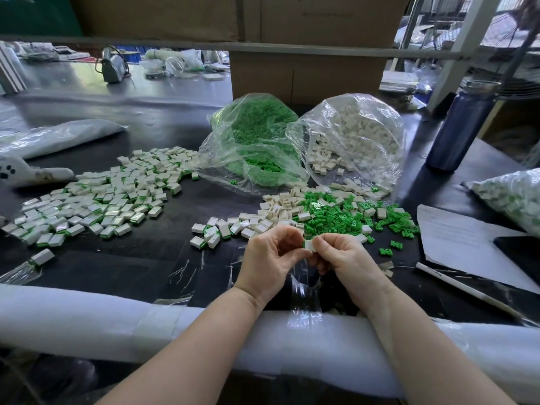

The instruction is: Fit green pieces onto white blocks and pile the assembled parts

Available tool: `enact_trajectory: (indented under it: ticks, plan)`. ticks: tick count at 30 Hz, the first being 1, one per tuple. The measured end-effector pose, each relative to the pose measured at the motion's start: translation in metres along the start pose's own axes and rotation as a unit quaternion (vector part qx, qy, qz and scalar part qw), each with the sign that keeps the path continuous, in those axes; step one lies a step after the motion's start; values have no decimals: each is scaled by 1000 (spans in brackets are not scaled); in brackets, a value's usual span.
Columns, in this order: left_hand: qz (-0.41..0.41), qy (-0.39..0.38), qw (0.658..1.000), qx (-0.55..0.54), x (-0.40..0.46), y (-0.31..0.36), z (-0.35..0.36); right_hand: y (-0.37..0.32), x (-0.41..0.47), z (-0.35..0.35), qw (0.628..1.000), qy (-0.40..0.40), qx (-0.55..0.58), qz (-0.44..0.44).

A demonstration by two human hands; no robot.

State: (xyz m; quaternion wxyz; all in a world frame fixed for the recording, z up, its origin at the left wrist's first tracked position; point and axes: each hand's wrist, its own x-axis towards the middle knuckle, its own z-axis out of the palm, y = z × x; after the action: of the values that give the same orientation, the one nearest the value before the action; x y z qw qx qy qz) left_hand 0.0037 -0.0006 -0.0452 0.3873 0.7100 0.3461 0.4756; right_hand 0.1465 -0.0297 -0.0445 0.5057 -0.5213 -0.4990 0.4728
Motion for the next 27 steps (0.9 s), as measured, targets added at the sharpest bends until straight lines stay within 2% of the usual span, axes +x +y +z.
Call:
enact_trajectory:
  ticks: [16, 22, 27]
  plan:
    - [20, -26, 999, 43, 1, -1, 0, 2, 0, 0, 1000, -9, 14, 1]
    - [9, 6, 1000, -3, 0, -1, 0, 2, 1, -1, 1000, -21, -8, -13]
    - [-3, -25, 1000, -1, 0, 0, -1, 3, 1, -1, 1000, -22, -20, -9]
